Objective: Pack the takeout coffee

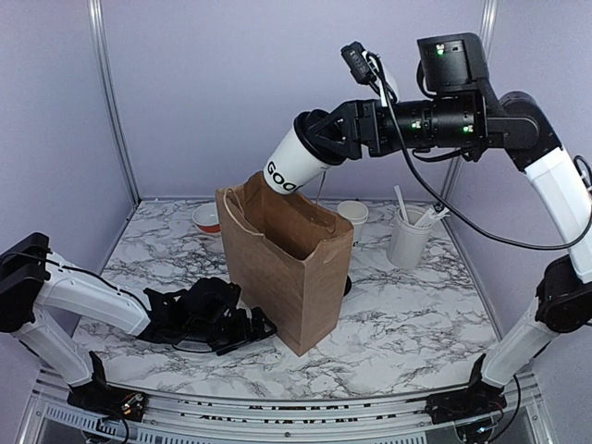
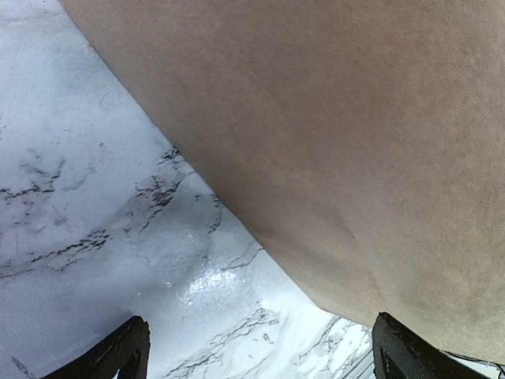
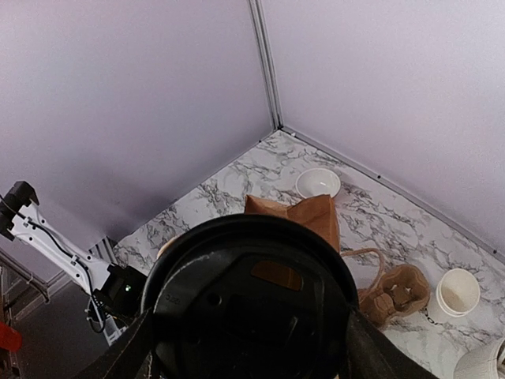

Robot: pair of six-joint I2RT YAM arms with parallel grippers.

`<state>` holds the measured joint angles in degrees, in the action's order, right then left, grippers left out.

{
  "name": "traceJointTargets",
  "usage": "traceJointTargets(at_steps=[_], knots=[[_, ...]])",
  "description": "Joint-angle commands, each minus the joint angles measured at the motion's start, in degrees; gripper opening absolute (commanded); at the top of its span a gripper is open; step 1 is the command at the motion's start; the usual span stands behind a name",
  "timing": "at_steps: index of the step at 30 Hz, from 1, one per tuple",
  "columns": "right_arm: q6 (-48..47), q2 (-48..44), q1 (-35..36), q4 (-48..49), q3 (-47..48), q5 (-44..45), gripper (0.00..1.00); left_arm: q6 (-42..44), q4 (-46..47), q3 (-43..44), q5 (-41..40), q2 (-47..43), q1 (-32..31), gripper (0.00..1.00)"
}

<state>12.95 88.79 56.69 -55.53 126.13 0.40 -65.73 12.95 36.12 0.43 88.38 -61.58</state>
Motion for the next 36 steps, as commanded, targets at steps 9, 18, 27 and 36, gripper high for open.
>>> traceJointTargets(at_steps=[9,18,27,36], knots=[[-2.62,9.97,1.49,-5.72,3.96,2.84,0.64,2.84,-15.31,-4.77,-6.83,-14.76,1.25,0.99],[-5.32,19.48,0.6,-9.12,8.33,5.9,0.64,4.78,-23.56,-4.92,-11.04,-26.06,2.55,0.99],[-5.64,22.84,-1.58,-9.62,6.15,0.49,0.64,8.0,-27.83,-3.4,-12.13,-32.8,5.5,0.99],[-5.11,24.47,-1.58,-9.94,2.55,-0.92,0.63,10.07,-28.14,-2.99,-10.59,-33.29,8.16,0.99]])
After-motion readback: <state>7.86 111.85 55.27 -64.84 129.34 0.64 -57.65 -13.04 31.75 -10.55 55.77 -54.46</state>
